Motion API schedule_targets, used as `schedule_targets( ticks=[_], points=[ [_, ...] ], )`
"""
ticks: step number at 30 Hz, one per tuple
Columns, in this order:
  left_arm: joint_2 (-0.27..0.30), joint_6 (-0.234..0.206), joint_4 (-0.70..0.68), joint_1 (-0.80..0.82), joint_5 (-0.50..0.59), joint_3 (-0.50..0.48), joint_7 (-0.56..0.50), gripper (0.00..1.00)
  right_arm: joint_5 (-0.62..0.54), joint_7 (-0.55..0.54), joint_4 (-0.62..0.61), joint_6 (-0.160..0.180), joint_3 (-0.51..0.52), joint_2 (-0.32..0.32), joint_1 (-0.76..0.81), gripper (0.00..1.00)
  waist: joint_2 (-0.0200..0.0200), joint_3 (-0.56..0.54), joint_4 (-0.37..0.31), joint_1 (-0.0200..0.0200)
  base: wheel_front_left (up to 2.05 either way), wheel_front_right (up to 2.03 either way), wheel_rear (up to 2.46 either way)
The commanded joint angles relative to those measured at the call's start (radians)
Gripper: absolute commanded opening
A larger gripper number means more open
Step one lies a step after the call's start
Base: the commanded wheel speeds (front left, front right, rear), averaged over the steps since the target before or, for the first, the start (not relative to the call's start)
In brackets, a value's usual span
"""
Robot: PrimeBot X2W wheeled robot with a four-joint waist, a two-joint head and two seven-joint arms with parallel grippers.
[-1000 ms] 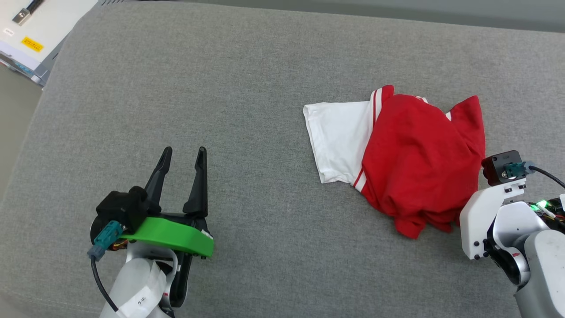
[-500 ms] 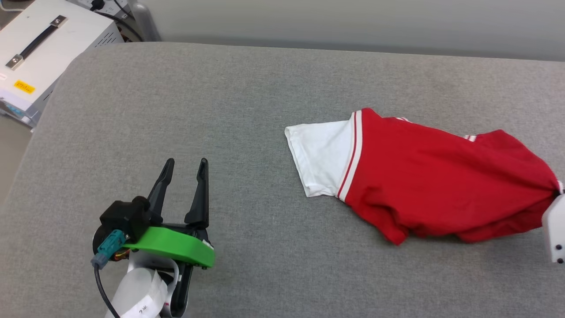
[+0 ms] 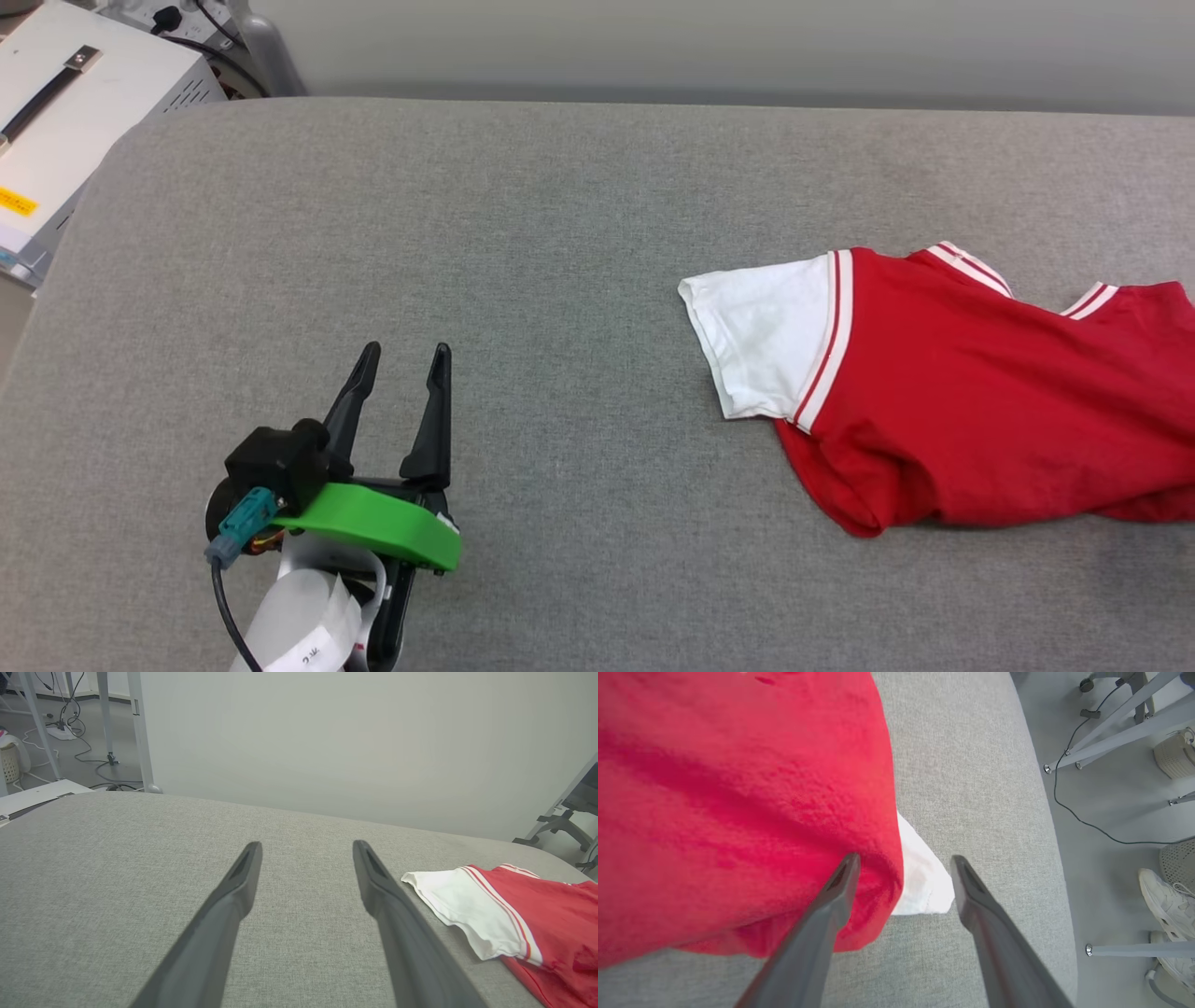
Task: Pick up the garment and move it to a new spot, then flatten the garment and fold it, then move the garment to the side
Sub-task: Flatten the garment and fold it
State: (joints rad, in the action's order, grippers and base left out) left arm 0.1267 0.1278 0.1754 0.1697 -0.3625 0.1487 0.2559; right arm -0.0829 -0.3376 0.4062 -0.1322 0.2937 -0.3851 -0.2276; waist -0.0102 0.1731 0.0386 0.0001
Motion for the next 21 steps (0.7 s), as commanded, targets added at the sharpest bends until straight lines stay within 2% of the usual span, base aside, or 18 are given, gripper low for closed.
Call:
schedule_targets(
  ticks=[1, 5, 13, 21],
  points=[
    [0.006, 0.003, 0.001, 0.001, -0.010, -0.003, 0.006, 1.00, -0.003, 0.030, -0.006, 0.002, 0.012, 0.013, -0.026, 1.00, 0.0102, -0.014, -0.012, -0.0001, 0.00, 0.00, 0.00],
    [0.004, 0.003, 0.005, -0.001, -0.013, -0.004, 0.006, 1.00, 0.010, 0.136, -0.054, 0.002, 0.008, 0.051, -0.040, 1.00, 0.0102, -0.043, -0.028, -0.0001, 0.00, 0.00, 0.00],
    [-0.008, 0.003, 0.003, -0.020, -0.032, 0.009, 0.006, 1.00, 0.114, 0.359, -0.253, 0.002, -0.086, 0.120, 0.021, 1.00, 0.0102, -0.090, -0.054, -0.0001, 0.00, 0.00, 0.00],
    [-0.002, 0.003, 0.046, -0.031, -0.077, 0.089, 0.003, 1.00, 0.143, 0.494, -0.432, 0.002, -0.102, 0.263, 0.142, 1.00, 0.0102, -0.091, -0.097, -0.0001, 0.00, 0.00, 0.00]
  ],
)
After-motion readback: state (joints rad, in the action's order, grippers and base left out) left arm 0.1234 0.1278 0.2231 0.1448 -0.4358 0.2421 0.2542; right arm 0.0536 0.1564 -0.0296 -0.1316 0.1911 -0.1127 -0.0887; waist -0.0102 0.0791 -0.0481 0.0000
